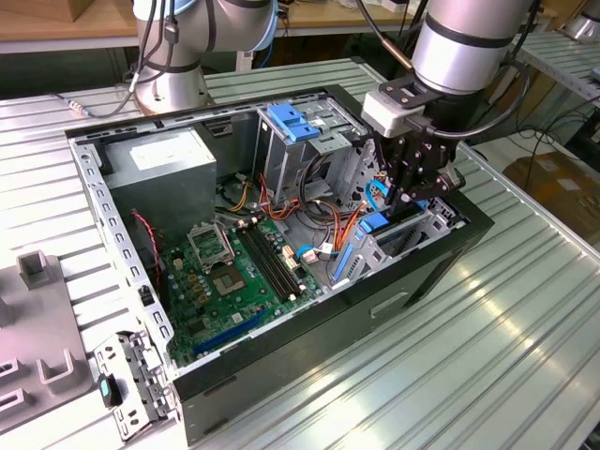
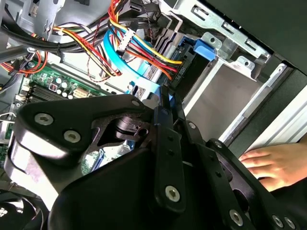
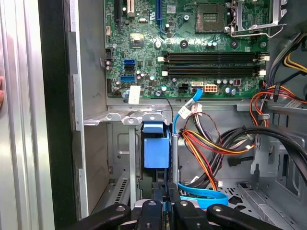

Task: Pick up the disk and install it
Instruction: 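Insert the second disk wire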

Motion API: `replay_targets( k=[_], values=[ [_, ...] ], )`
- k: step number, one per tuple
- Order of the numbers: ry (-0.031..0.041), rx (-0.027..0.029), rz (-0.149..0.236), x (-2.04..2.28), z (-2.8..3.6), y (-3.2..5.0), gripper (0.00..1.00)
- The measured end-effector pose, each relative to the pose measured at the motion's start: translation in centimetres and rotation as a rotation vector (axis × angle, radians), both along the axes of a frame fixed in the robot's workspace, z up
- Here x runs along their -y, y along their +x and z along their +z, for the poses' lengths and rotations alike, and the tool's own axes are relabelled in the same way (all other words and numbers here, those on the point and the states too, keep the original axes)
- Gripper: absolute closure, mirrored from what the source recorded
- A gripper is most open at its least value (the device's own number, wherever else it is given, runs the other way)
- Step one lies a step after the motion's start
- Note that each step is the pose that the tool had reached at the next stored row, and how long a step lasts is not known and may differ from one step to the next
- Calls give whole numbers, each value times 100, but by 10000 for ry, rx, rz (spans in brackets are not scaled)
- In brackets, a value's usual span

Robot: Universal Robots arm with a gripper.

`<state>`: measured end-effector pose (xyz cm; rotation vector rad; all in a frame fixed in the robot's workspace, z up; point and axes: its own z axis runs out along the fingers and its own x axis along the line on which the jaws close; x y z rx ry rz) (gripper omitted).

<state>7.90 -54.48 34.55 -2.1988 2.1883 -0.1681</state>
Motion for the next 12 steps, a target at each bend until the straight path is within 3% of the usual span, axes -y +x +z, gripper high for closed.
replay_targets(
  k=[5,12],
  values=[
    [30,0,-1,0,-12,5,84],
    [43,1,0,0,32,5,84]
  ],
)
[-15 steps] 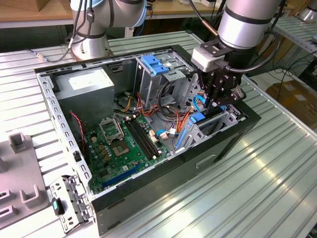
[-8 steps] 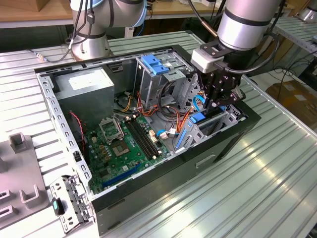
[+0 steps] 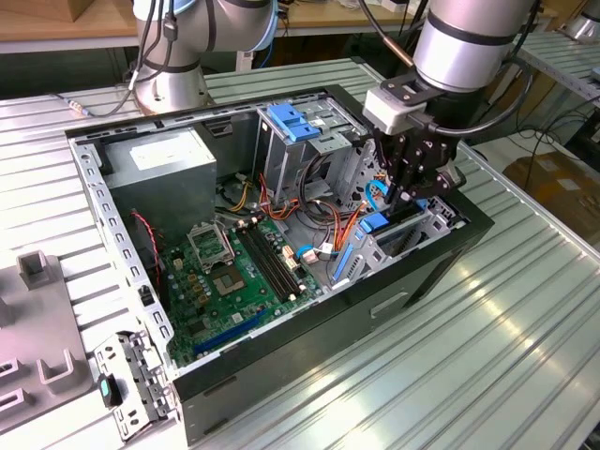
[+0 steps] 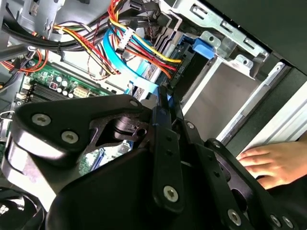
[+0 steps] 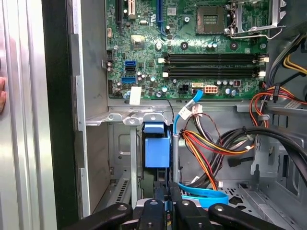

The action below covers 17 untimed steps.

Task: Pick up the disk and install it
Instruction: 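Insert the second disk wire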

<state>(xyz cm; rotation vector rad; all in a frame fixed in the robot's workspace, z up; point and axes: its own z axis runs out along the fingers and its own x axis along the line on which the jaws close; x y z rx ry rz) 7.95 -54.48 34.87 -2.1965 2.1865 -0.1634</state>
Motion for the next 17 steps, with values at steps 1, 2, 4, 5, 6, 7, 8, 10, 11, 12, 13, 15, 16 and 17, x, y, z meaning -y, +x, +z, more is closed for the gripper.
replay_targets(
  k=[1,2,4,5,6,7,8,10,11,12,13,15,16,17],
  values=[
    [21,-1,0,0,3,1,84],
    [52,-1,0,0,2,4,84],
    [106,-2,-1,-1,2,22,84],
    [116,-1,-1,0,1,26,84],
    [126,-1,-2,0,1,26,84],
    [130,-1,-1,1,0,26,84],
    [136,-1,0,1,-3,27,84],
    [146,-1,-1,2,-14,27,84],
    [148,-1,0,4,-23,27,84],
    [147,-1,-1,6,-31,27,84],
    [145,-1,0,7,-38,27,84],
    [148,-1,-1,9,-48,27,84],
    [148,-1,-1,9,-48,27,84],
    [148,-1,-1,10,-51,27,84]
  ],
)
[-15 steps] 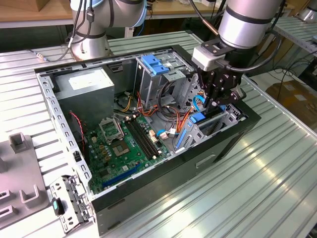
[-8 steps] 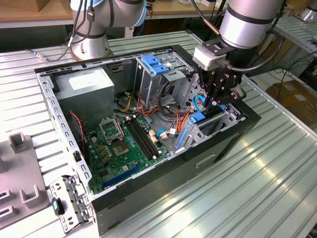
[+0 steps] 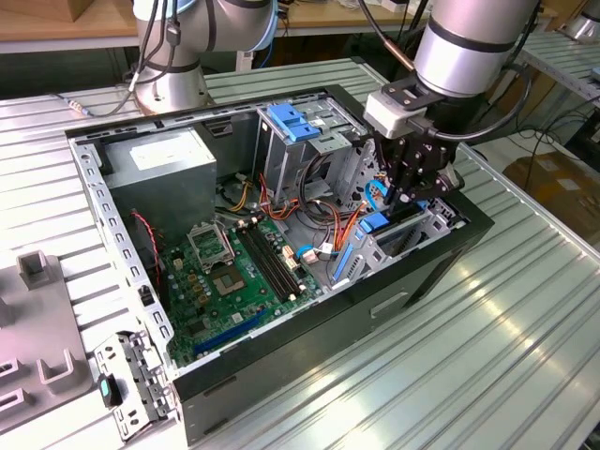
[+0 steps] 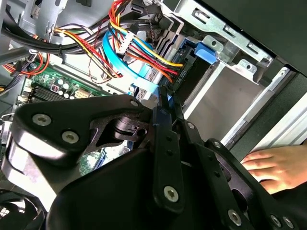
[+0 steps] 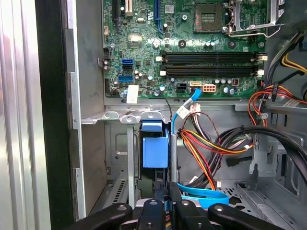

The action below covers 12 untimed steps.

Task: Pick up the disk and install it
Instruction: 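Insert the second disk wire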

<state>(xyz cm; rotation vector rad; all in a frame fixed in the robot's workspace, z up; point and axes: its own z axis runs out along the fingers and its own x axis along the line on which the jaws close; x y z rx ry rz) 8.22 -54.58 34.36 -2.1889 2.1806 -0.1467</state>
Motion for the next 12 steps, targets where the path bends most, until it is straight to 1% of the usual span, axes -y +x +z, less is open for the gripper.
replay_targets(
  k=[4,7,10,11,12],
  values=[
    [-10,-1,0,4,-44,0,84],
    [0,-1,0,6,-54,0,84],
    [8,2,1,6,-56,0,83],
    [8,1,1,6,-46,1,83],
    [6,1,1,6,-15,1,76]
  ],
)
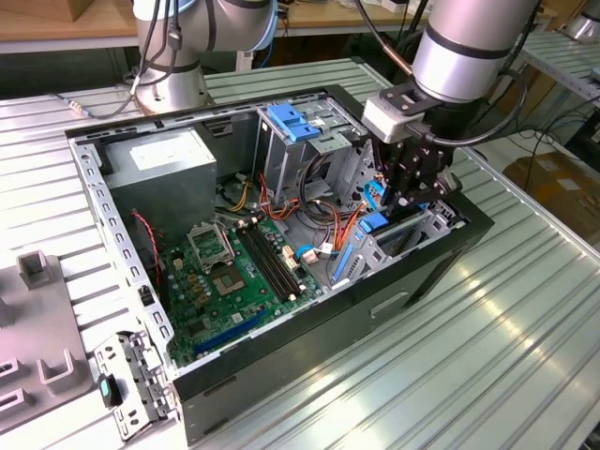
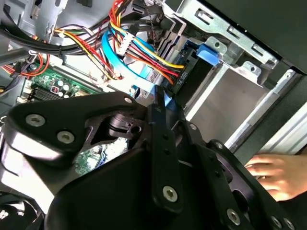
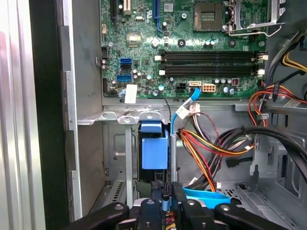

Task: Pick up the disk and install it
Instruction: 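Insert the second disk wire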

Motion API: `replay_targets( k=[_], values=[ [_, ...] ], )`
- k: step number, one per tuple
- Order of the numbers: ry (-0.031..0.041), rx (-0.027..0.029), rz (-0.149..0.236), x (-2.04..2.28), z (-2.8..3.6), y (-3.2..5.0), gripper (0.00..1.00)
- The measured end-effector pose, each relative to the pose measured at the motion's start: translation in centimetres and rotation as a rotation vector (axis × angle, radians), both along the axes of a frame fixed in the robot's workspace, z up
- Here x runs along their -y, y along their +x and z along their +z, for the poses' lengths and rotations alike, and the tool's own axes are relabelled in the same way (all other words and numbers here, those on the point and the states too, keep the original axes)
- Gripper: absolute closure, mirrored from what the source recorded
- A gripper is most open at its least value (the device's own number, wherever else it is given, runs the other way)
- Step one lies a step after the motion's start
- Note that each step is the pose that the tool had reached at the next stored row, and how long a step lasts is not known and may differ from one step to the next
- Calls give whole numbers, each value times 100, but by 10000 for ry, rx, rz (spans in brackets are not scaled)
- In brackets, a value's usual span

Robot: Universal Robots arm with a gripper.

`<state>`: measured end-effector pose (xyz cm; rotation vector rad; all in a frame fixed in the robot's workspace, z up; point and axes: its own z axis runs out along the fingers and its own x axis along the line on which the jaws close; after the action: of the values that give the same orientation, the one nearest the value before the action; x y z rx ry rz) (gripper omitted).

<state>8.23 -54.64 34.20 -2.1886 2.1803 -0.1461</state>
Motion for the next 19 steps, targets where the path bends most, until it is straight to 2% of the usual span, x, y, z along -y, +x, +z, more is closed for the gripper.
replay_targets(
  k=[4,9,11,19],
  values=[
    [-7,-1,-1,-1,145,2,76],
    [-7,0,-1,0,153,3,78],
    [-8,0,-1,-1,154,3,89],
    [-8,0,-1,0,162,3,89]
  ],
)
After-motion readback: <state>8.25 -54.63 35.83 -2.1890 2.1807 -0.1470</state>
